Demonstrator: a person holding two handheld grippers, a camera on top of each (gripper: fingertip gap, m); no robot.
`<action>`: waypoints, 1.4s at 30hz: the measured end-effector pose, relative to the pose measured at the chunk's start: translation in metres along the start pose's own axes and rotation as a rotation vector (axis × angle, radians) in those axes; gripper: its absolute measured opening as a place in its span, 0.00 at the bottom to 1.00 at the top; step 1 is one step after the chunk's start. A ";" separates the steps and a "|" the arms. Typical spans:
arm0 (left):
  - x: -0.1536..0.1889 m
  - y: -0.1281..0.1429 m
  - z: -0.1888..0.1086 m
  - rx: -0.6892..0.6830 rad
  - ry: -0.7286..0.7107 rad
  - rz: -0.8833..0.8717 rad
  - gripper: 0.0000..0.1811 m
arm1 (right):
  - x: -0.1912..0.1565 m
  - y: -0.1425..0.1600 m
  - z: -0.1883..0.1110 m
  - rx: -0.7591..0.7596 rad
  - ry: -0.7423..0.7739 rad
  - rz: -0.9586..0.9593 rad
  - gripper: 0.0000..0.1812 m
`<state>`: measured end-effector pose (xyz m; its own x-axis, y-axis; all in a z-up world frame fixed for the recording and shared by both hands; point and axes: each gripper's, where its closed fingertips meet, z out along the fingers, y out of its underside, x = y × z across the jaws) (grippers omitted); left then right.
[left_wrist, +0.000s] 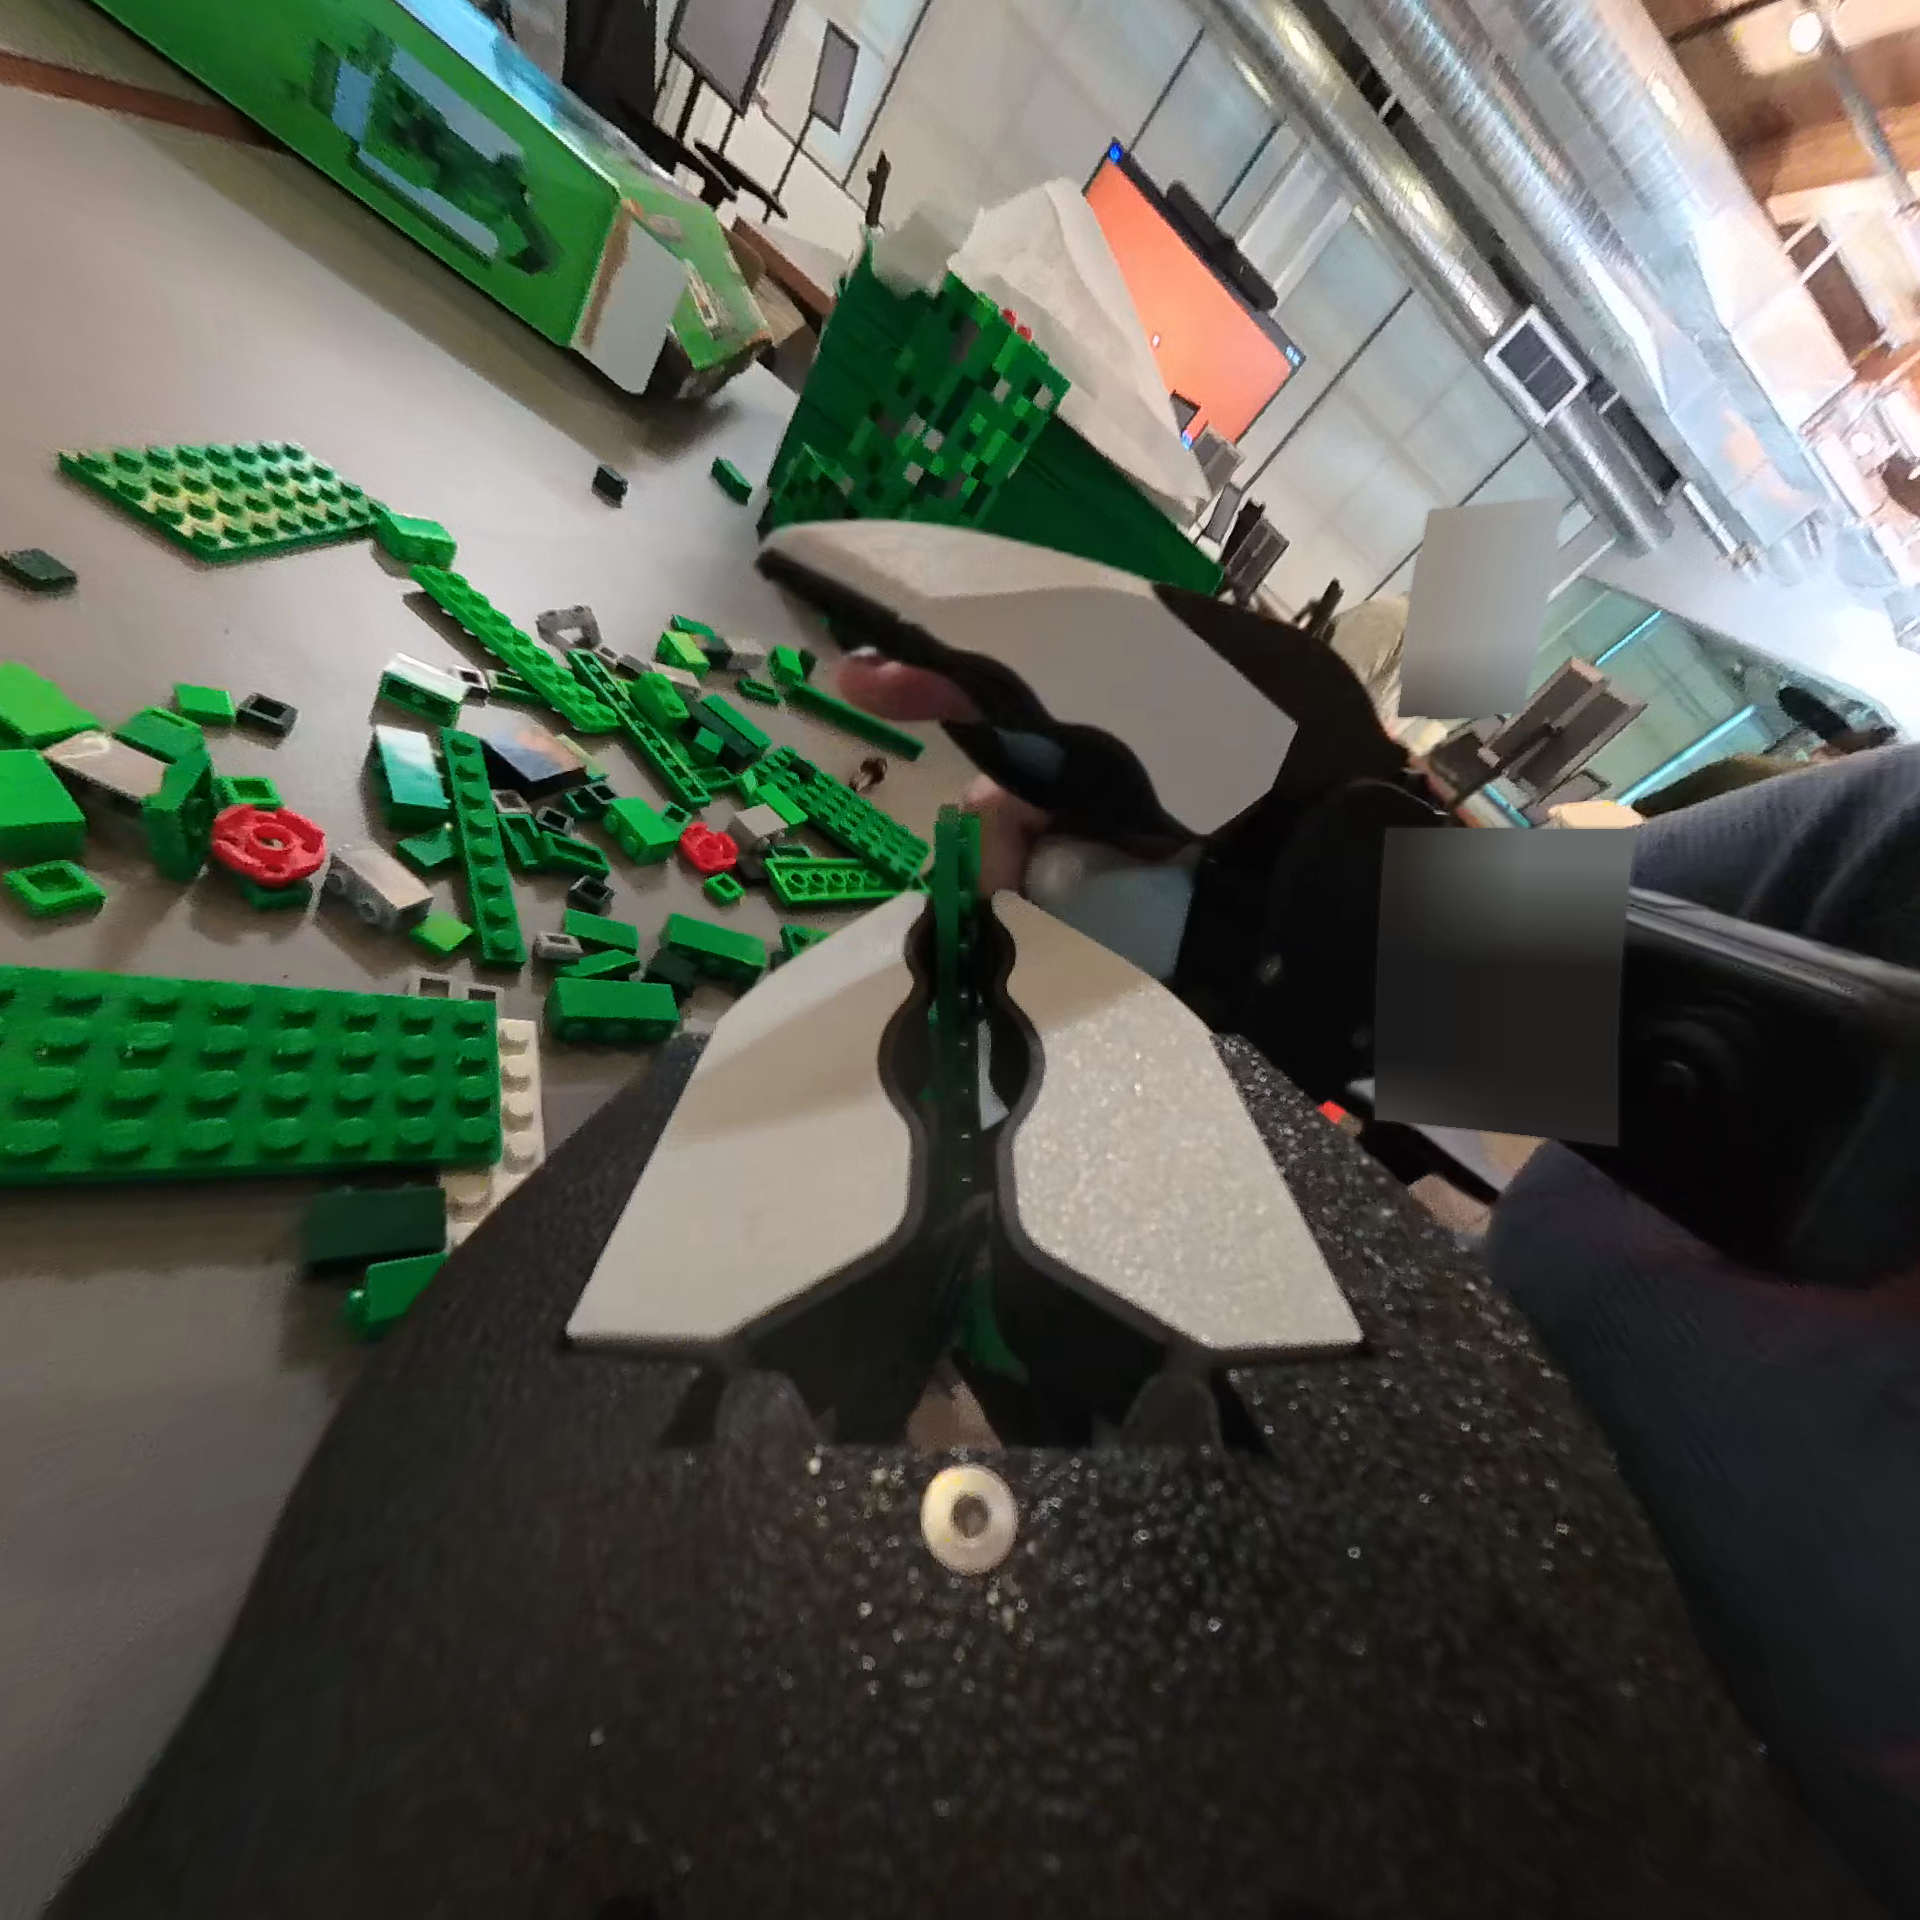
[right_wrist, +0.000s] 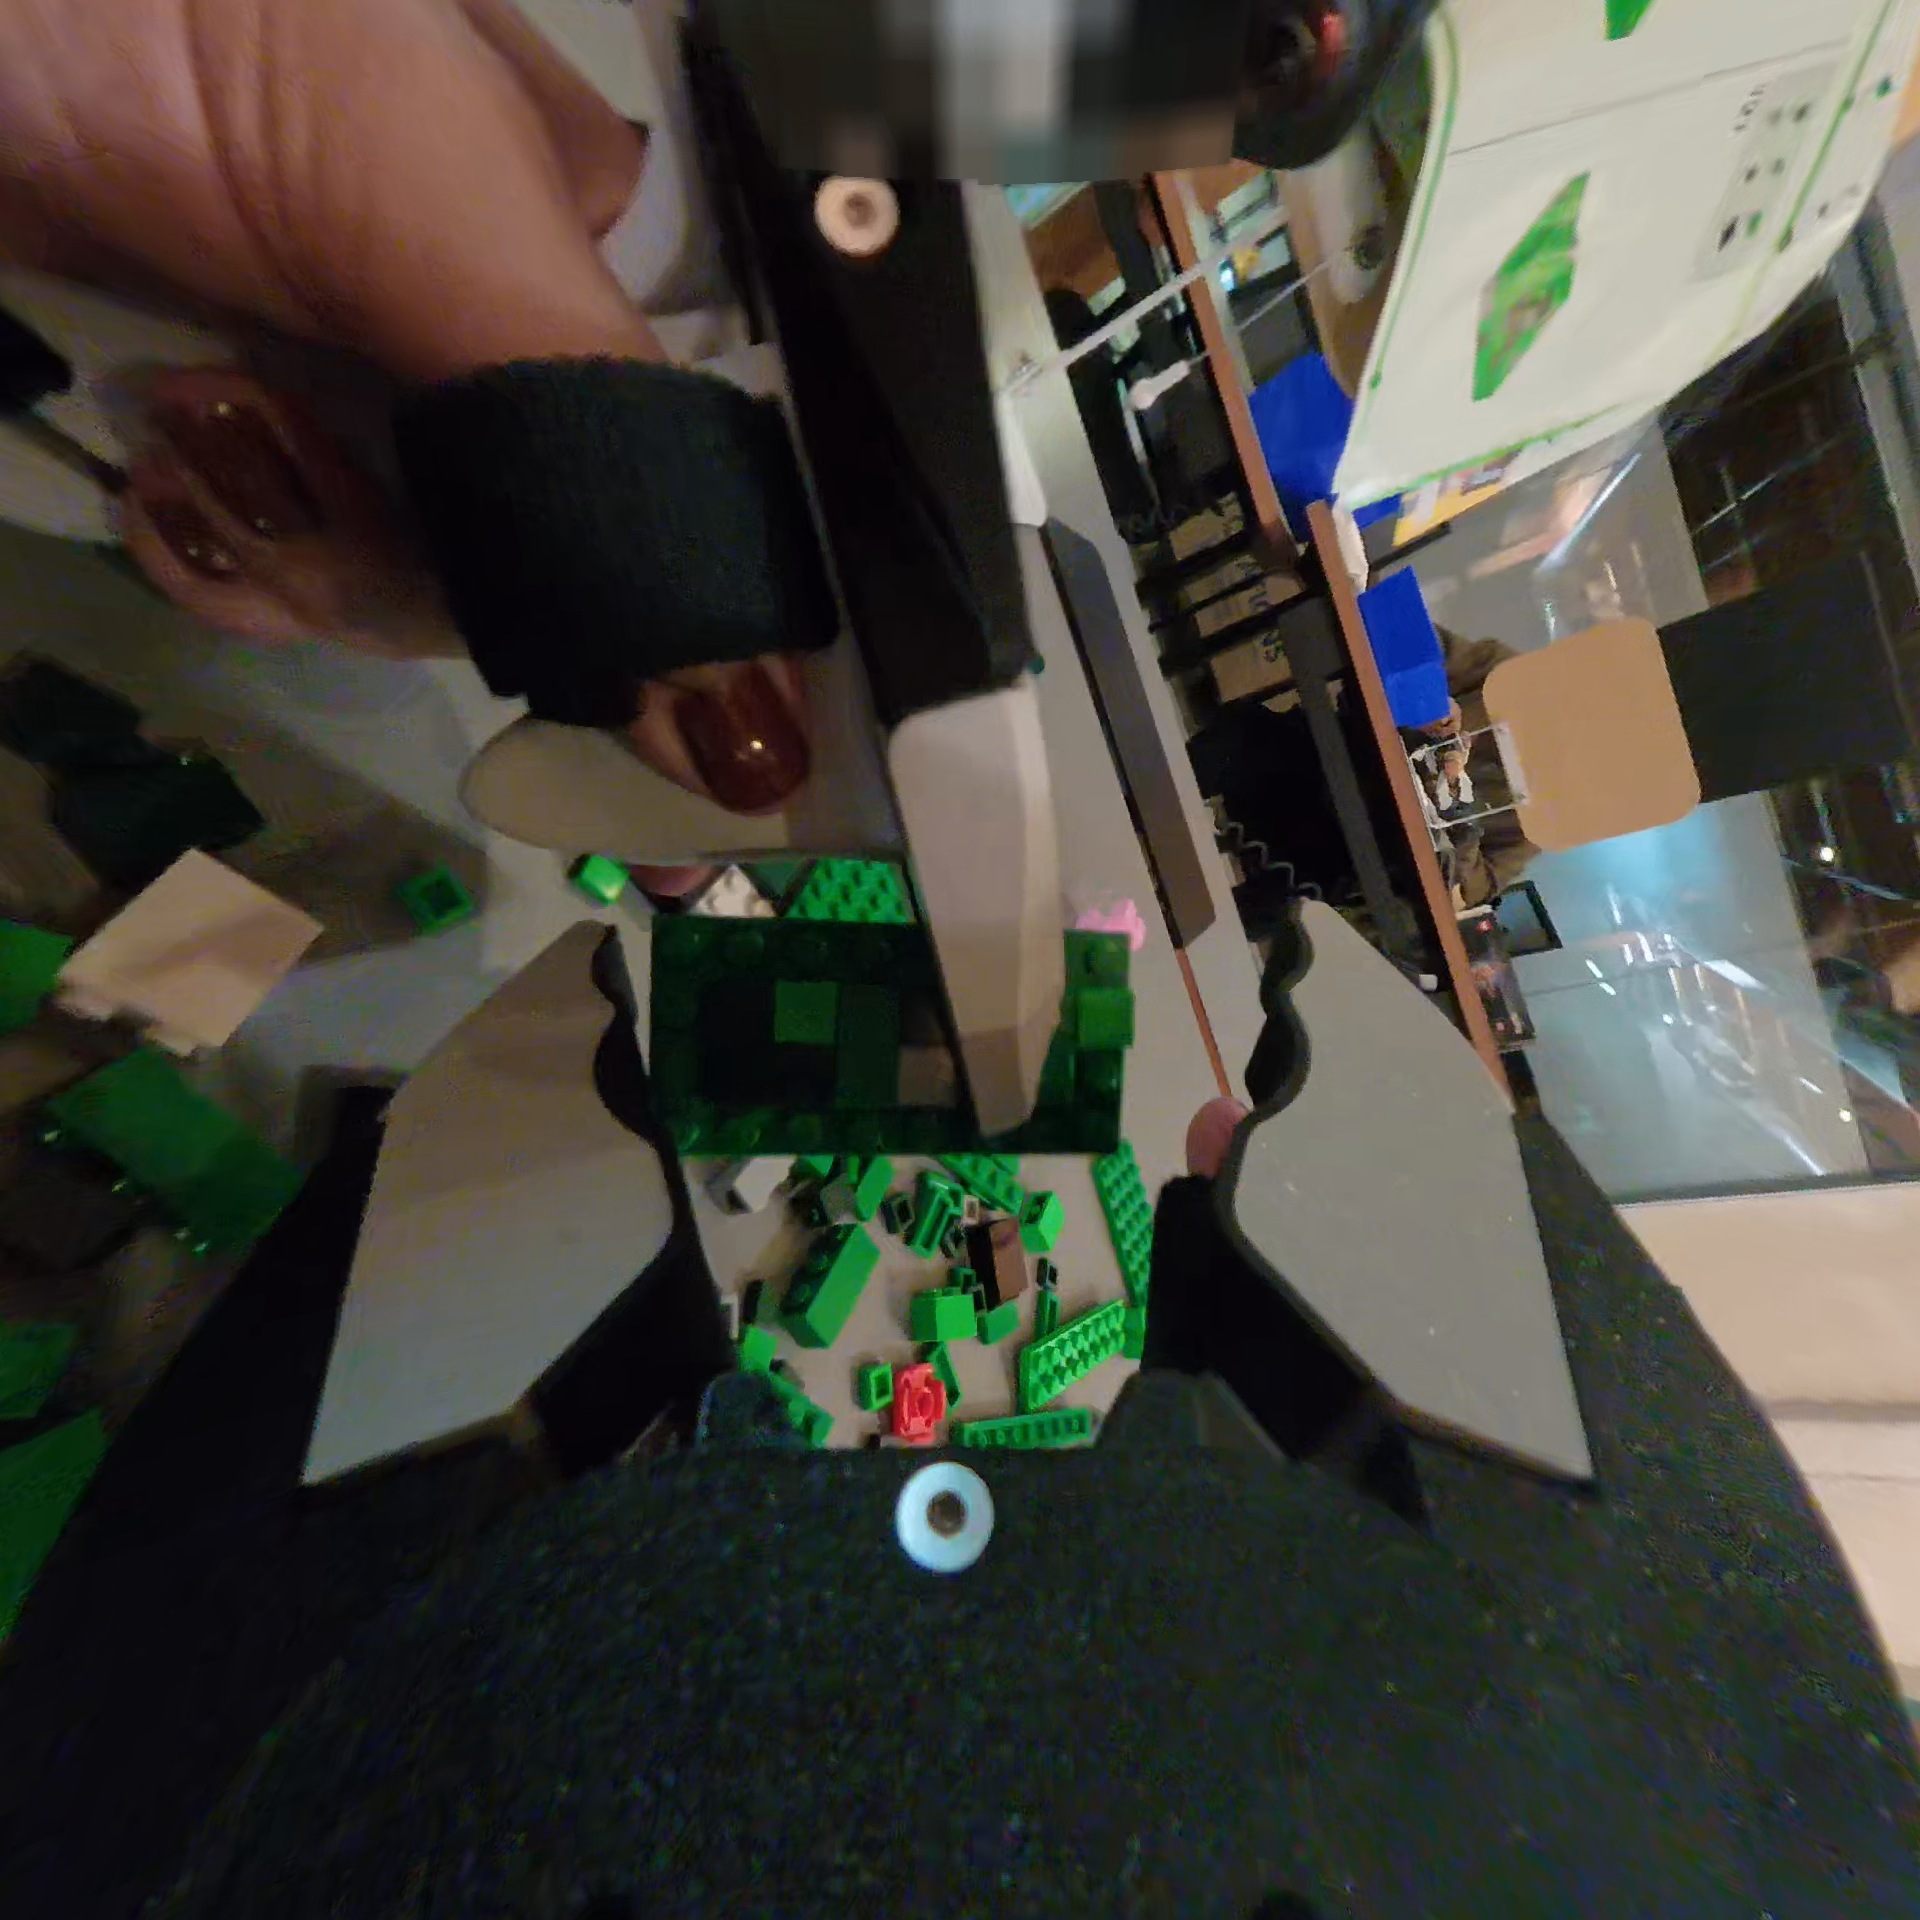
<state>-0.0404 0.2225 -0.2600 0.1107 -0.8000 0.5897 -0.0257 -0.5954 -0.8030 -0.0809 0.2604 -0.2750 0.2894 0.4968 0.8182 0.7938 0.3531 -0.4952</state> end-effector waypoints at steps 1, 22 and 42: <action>-0.002 -0.003 -0.002 0.022 -0.008 -0.008 0.03 | 0.003 -0.001 -0.001 0.016 0.004 0.026 0.64; -0.009 -0.006 -0.004 0.043 -0.088 0.003 0.03 | -0.007 0.014 0.004 -0.074 -0.030 -0.048 0.49; -0.006 -0.002 0.000 -0.018 -0.140 0.058 0.03 | -0.007 0.016 0.006 -0.085 -0.016 -0.072 0.51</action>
<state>-0.0415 0.2286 -0.2623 0.2463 -0.8158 0.5232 -0.0535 -0.5505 -0.8331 -0.0735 0.2672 -0.2909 0.2219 0.4858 0.8454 0.8550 0.3199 -0.4082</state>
